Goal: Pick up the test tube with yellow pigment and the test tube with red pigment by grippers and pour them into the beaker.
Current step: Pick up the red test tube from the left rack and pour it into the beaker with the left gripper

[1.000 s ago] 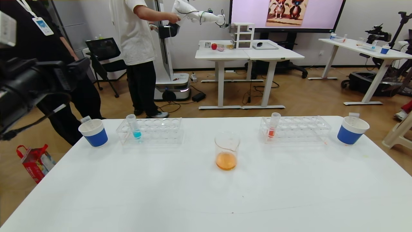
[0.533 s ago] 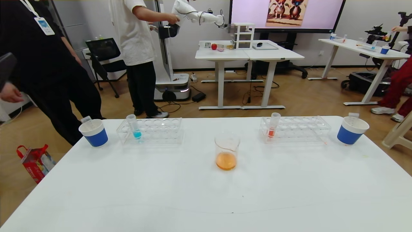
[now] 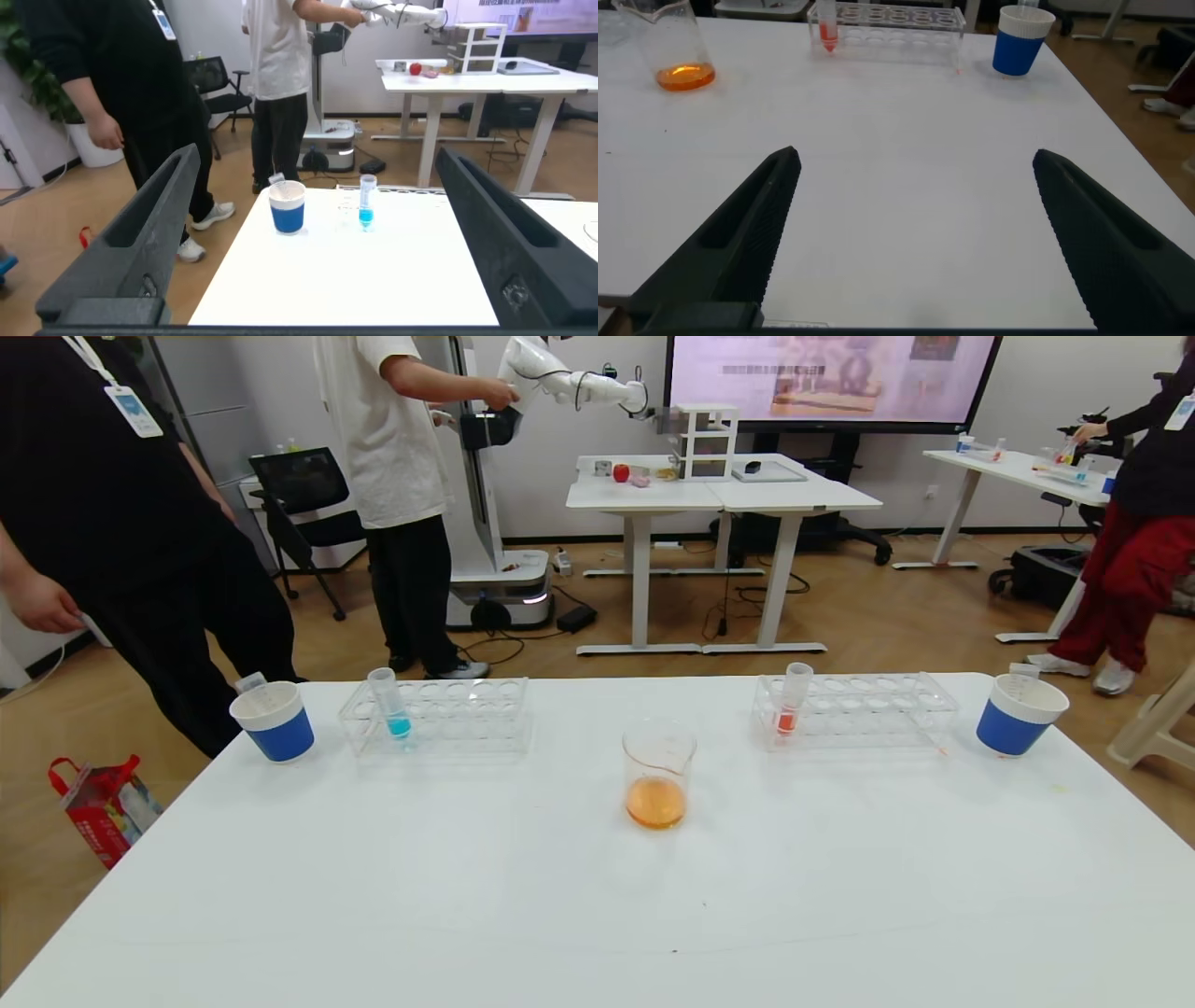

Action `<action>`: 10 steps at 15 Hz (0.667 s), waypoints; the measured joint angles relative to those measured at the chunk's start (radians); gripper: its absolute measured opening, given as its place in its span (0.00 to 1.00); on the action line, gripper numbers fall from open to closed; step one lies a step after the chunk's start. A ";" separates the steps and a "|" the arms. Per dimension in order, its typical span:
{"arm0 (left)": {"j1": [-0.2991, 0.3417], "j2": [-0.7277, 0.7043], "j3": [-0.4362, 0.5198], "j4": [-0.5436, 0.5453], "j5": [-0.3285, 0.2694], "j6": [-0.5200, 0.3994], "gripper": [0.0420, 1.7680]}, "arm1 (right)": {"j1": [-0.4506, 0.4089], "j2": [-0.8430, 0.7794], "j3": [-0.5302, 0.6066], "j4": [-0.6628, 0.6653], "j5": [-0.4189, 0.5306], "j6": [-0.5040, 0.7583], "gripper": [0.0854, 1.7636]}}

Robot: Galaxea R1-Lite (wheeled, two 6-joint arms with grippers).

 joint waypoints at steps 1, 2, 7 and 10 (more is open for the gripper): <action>0.005 -0.055 0.000 0.026 -0.003 0.000 0.99 | 0.000 0.000 0.000 0.000 0.000 0.000 0.98; 0.013 -0.106 0.005 0.039 -0.014 0.000 0.99 | 0.000 0.000 0.000 0.000 0.000 0.000 0.98; 0.036 -0.319 0.123 0.022 -0.055 0.029 0.99 | 0.000 0.000 0.000 0.000 0.000 0.000 0.98; 0.036 -0.359 0.244 -0.039 -0.096 0.024 0.99 | 0.000 0.000 0.000 0.000 0.000 0.000 0.98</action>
